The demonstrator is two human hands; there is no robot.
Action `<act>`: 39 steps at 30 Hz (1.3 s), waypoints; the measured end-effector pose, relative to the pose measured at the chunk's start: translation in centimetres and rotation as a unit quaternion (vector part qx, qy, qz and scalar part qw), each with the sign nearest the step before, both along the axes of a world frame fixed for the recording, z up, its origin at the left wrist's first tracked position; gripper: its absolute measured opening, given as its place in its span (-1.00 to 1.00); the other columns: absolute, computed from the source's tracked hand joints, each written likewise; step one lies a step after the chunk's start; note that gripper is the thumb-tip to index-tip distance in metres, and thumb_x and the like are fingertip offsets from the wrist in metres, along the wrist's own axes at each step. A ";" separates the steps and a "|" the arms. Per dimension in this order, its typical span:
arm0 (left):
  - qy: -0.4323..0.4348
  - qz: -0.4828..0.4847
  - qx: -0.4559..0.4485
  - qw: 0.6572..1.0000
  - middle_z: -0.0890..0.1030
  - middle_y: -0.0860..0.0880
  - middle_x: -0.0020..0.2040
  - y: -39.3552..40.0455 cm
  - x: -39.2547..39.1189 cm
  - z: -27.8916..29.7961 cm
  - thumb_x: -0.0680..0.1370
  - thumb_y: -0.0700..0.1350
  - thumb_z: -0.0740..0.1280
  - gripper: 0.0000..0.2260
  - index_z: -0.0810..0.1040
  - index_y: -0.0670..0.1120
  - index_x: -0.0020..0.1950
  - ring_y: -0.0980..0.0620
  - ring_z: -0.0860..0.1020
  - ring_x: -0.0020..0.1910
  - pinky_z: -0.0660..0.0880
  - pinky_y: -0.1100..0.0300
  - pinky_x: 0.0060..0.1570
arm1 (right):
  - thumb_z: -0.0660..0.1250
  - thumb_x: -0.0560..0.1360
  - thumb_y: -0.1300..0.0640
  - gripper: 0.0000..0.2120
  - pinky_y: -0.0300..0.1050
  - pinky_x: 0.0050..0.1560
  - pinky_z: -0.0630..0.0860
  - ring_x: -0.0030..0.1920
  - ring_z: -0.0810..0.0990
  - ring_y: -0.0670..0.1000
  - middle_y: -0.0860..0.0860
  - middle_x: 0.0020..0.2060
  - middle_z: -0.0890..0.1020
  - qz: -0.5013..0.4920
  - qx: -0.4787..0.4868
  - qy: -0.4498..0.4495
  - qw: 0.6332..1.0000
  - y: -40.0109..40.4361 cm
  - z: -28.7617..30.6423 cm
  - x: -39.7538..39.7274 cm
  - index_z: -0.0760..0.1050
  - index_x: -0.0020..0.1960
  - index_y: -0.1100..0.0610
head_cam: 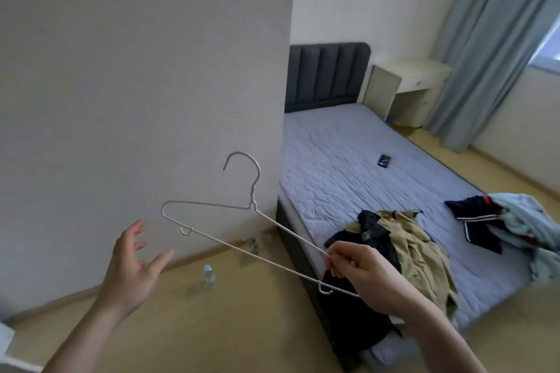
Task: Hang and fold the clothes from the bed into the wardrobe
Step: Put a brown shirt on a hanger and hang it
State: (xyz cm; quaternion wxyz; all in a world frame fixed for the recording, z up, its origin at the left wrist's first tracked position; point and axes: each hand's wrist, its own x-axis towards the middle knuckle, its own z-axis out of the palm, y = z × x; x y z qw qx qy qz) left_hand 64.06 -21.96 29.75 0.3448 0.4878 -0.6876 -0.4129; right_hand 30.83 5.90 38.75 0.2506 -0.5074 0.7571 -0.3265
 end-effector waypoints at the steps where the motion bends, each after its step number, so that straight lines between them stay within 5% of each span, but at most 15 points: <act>1: -0.008 -0.011 0.003 1.000 0.34 0.08 0.50 -0.3 -2.5 0.0 0.49 -0.15 0.55 -0.28 0.26 0.10 0.54 -0.03 0.47 0.33 0.51 -0.04 0.20 | 0.22 0.67 0.05 -0.79 -0.26 -0.19 0.47 -0.26 0.55 -0.14 -0.11 -0.25 0.62 -0.014 0.003 0.002 1.000 1.0 -0.3 -1.5 0.57 -0.09 -0.04; 5: -0.046 -0.097 0.005 0.994 0.42 0.18 0.42 -1.3 -12.4 0.6 0.50 -0.10 0.55 -0.35 0.33 0.12 0.51 0.08 0.50 0.24 0.45 0.12 0.14 | 0.23 0.68 0.06 -0.78 -0.34 -0.23 0.39 -0.29 0.50 -0.17 -0.11 -0.27 0.61 -0.077 0.018 -0.015 0.997 4.6 -1.4 -6.9 0.57 -0.10 -0.01; 10: -0.070 -0.214 0.053 0.973 0.71 0.09 -0.01 -1.7 -24.2 -0.6 0.61 -0.14 0.43 -0.87 0.67 0.10 0.03 -0.01 0.65 0.04 0.53 0.06 0.08 | 0.22 0.69 0.08 -0.75 -0.27 -0.21 0.41 -0.25 0.52 -0.13 -0.11 -0.25 0.63 -0.162 0.048 -0.027 0.985 7.6 -2.9 -13.5 0.56 -0.14 -0.04; 16: -0.093 -0.285 0.116 0.947 0.70 -0.05 -0.22 -2.7 -36.6 -4.7 0.64 -0.19 0.35 -0.76 0.68 -0.05 -0.21 -0.01 0.61 -0.18 0.49 0.18 -0.13 | 0.31 0.64 0.08 -0.73 -0.17 -0.21 0.45 -0.29 0.55 -0.09 -0.10 -0.26 0.67 -0.267 0.095 -0.045 0.958 8.7 -5.5 -21.2 0.63 -0.19 -0.12; 21: -0.118 -0.351 0.162 0.915 0.69 -0.03 -0.26 -2.2 -46.5 -8.0 0.63 -0.17 0.36 -0.74 0.67 0.03 -0.23 0.02 0.58 -0.24 0.48 0.08 -0.11 | 0.41 0.57 0.01 -0.87 -0.30 -0.34 0.44 -0.33 0.56 -0.13 -0.15 -0.30 0.68 -0.351 0.104 -0.027 0.930 8.9 -8.2 -25.8 0.66 -0.10 -0.21; 27: -0.139 -0.373 0.230 0.888 0.68 -0.03 -0.29 0.5 -57.1 -10.4 0.62 -0.17 0.36 -0.74 0.63 -0.11 -0.28 -0.05 0.58 -0.17 0.55 0.01 -0.05 | 0.43 0.56 -0.05 -0.92 -0.37 -0.46 0.28 -0.48 0.40 -0.15 -0.16 -0.45 0.58 -0.431 0.114 -0.039 0.894 11.6 -11.1 -29.3 0.68 -0.09 -0.19; 30: -0.158 -0.387 0.260 0.870 0.70 -0.20 -0.16 2.7 -61.5 -11.7 0.61 -0.19 0.35 -0.76 0.64 -0.14 -0.25 -0.07 0.57 -0.17 0.61 -0.11 -0.02 | 0.42 0.55 -0.08 -0.91 -0.33 -0.41 0.34 -0.44 0.45 -0.16 -0.16 -0.42 0.61 -0.445 0.129 -0.036 0.885 12.8 -11.9 -32.2 0.66 -0.12 -0.21; 36: -0.163 -0.335 0.288 0.882 0.58 -0.04 -0.30 5.3 -68.5 -14.8 0.58 -0.20 0.39 -0.79 0.62 -0.08 -0.27 -0.05 0.53 -0.19 0.61 -0.11 -0.04 | 0.44 0.55 -0.10 -0.80 -0.23 -0.35 0.35 -0.43 0.43 -0.16 -0.13 -0.46 0.56 -0.427 0.133 -0.055 0.893 13.3 -14.1 -41.0 0.60 -0.24 -0.11; 39: -0.158 -0.275 0.312 0.896 0.60 -0.05 -0.16 6.1 -70.9 -16.6 0.61 -0.20 0.37 -0.90 0.63 -0.08 -0.09 -0.03 0.55 -0.14 0.56 0.03 -0.10 | 0.42 0.56 -0.08 -0.75 -0.32 -0.41 0.31 -0.47 0.43 -0.17 -0.07 -0.48 0.57 -0.404 0.114 -0.078 0.904 13.0 -15.0 -46.5 0.57 -0.28 -0.09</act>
